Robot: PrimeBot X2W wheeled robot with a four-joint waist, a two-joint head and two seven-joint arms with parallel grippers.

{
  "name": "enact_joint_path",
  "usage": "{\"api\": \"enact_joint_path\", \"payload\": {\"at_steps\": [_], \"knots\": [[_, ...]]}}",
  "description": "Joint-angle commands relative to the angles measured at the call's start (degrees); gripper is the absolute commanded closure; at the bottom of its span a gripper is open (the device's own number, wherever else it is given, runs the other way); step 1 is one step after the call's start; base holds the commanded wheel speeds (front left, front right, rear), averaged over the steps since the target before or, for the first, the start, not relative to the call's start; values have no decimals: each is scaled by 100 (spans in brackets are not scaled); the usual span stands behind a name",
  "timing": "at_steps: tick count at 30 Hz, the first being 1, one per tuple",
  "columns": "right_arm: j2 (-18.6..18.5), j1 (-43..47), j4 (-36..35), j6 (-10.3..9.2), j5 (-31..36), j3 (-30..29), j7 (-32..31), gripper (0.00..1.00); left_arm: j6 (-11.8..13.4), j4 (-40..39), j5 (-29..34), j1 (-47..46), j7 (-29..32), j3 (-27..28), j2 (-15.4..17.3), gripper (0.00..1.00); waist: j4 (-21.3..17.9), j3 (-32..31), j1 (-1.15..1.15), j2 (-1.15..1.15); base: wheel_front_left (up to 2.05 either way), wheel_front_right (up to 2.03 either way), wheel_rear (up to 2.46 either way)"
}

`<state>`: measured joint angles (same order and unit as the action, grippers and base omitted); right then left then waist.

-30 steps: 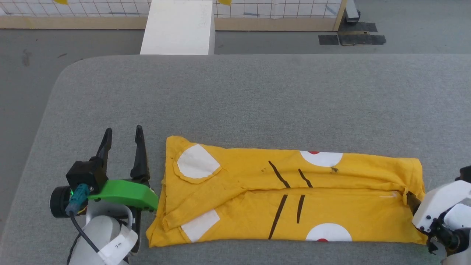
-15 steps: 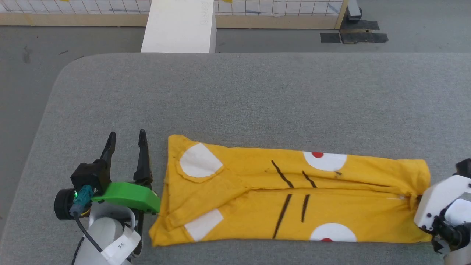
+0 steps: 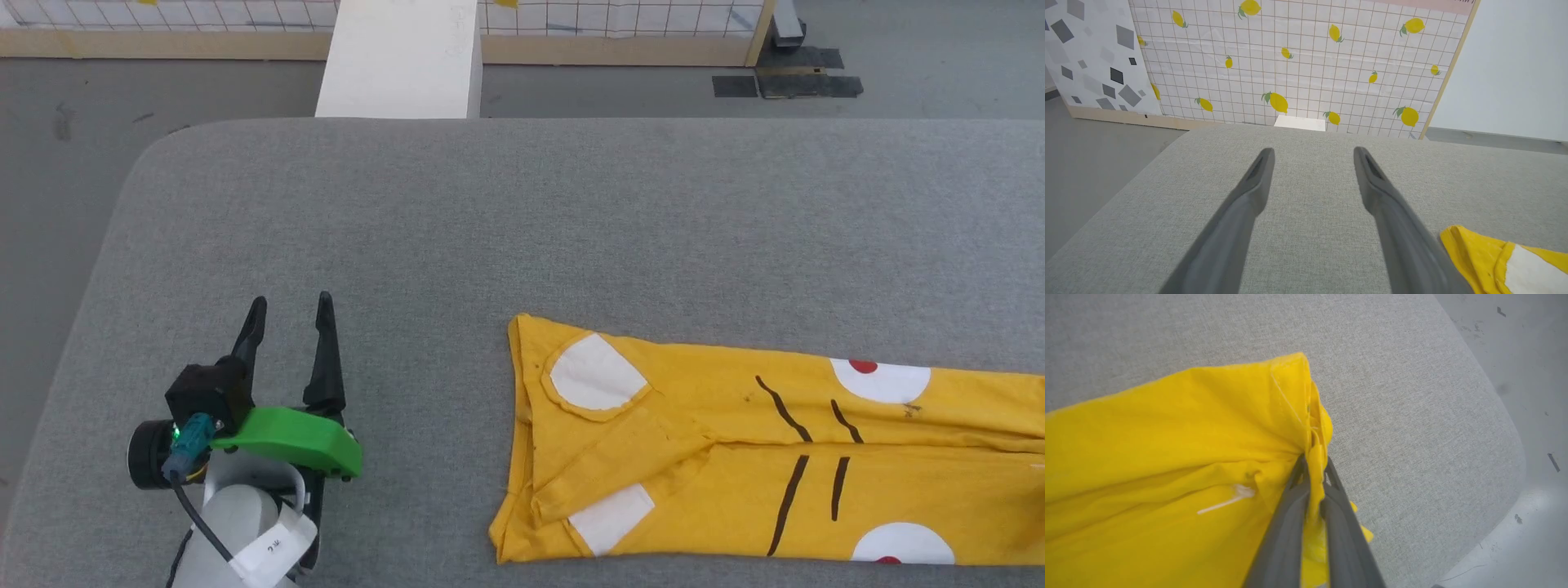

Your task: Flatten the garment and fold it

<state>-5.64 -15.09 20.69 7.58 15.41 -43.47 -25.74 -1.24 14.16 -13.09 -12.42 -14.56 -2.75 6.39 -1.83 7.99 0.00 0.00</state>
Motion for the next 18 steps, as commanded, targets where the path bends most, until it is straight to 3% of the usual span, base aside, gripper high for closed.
{"api": "enact_joint_path", "payload": {"at_steps": [1, 4, 9, 14, 18], "knots": [[-48, 7, 10, -9, 78, 5, 55, 100, -40, 12, 40, -44, -43, 21, -33, 0, -2, -8, 0, 0, 0, 0, 0], [-58, 85, -41, -9, 11, 215, 22, 100, -69, 44, 64, -20, -43, 40, -56, 0, 4, -38, 0, 0, 0, 0, 0], [-11, 432, -744, -9, -549, 1154, -423, 100, -97, 84, 91, 23, -43, 92, -79, 0, 1, -103, 0, 0, 0, 0, 0], [44, 963, -2592, -9, -1249, 2435, -1328, 100, -128, 133, 121, 69, -43, 136, -92, 0, -12, -154, 0, 0, 0, 0, 0], [-115, 1230, -3908, -9, -1566, 3473, -2086, 100, -164, 167, 139, 39, -44, 123, -119, 0, 35, -157, 0, 0, 0, 0, 0]]}}
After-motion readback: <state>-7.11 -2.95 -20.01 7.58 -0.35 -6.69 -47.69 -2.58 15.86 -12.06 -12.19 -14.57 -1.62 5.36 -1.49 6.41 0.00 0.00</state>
